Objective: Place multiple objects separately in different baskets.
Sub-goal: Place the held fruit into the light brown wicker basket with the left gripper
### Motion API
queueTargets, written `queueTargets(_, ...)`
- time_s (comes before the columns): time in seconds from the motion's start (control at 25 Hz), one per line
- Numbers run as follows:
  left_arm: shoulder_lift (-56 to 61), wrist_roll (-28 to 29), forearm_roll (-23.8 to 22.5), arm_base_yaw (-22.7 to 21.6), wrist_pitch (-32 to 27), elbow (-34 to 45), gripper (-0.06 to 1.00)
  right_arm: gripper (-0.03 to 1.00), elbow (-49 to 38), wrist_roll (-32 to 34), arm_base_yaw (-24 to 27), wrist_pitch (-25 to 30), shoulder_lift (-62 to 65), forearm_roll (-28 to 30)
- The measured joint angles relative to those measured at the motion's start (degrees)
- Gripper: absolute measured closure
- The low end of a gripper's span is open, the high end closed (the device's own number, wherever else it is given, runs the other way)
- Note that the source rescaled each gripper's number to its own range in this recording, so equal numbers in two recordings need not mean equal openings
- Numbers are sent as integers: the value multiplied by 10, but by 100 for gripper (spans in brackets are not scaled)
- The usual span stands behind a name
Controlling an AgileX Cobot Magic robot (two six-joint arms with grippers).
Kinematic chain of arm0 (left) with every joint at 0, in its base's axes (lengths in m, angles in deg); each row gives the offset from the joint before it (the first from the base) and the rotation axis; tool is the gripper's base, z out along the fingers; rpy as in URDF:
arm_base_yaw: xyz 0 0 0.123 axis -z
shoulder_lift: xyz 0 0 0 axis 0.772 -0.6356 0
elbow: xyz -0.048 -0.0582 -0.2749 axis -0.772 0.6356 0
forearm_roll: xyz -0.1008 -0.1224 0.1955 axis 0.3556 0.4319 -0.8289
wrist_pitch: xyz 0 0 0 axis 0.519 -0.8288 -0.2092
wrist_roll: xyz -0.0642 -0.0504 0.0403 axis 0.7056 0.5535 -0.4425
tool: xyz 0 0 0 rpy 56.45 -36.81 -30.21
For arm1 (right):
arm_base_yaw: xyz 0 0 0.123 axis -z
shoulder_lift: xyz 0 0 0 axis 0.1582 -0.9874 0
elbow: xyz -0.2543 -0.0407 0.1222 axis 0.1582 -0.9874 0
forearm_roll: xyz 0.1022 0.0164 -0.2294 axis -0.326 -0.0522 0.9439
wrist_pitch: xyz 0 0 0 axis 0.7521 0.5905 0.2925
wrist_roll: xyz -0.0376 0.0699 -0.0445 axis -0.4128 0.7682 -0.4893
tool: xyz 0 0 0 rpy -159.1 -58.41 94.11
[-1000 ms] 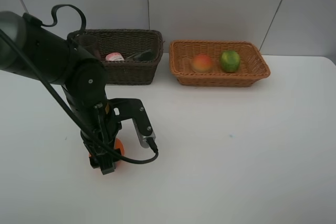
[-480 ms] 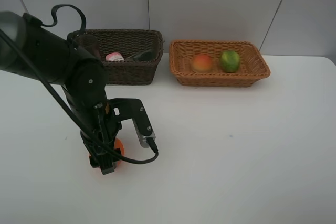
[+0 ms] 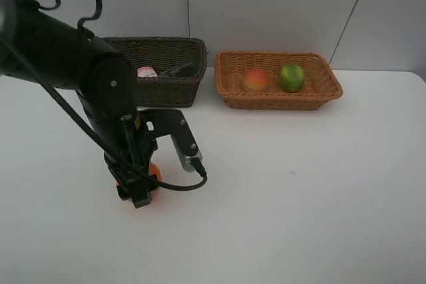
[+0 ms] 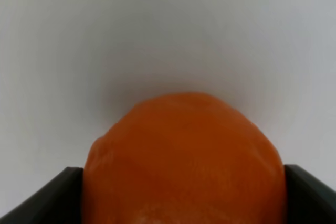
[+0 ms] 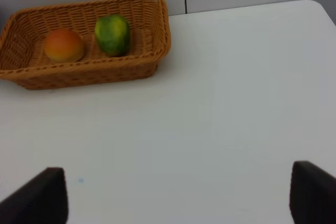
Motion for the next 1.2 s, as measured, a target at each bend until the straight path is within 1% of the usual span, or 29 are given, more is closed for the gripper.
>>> queueTargets(0.12,12,43,1,0,-15,-53,4,12,0,0,0,0,0,0)
queueTargets(0.28,8,98,13,0,-17,-137,4,12,0,0,0,0,0,0)
queueTargets(0.4,-10,120,28,0,-6,-202,4,12,0,0,0,0,0,0)
queueTargets(0.52,-36,128,37,0,23,-260,4,12,0,0,0,0,0,0)
queueTargets(0.64,-63,128,43,0,73,-301,4,12,0,0,0,0,0,0)
queueTargets(0.8,-98,130,47,0,159,-333,4,12,0,0,0,0,0,0)
queueTargets(1.0,-137,130,48,0,281,-337,4,12,0,0,0,0,0,0)
queueTargets(1.2,-172,130,48,0,371,-337,4,12,0,0,0,0,0,0)
